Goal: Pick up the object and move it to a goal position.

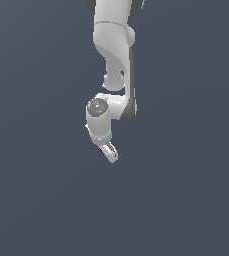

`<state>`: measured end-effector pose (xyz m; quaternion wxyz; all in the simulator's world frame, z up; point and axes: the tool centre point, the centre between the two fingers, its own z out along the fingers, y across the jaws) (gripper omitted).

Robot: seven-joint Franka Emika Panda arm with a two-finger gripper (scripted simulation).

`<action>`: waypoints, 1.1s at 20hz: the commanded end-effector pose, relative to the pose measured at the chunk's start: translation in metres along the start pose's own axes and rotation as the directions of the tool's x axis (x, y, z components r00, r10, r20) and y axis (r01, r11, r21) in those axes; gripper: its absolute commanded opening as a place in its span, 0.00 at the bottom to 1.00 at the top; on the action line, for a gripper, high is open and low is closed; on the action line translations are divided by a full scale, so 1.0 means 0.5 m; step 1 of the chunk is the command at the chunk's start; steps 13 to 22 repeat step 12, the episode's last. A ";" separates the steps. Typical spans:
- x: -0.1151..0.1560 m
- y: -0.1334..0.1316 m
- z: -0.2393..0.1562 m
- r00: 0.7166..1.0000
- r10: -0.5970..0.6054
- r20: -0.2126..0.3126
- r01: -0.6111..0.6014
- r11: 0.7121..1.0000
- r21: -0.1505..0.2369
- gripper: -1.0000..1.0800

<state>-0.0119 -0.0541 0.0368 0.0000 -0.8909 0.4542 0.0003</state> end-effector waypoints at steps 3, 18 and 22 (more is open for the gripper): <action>-0.020 0.027 -0.010 1.000 0.000 0.000 0.000 1.000 0.000 0.00; -0.034 0.048 -0.018 1.000 0.000 0.000 0.000 1.000 0.000 0.00; -0.034 0.048 -0.018 1.000 0.000 0.000 0.000 1.000 0.000 0.00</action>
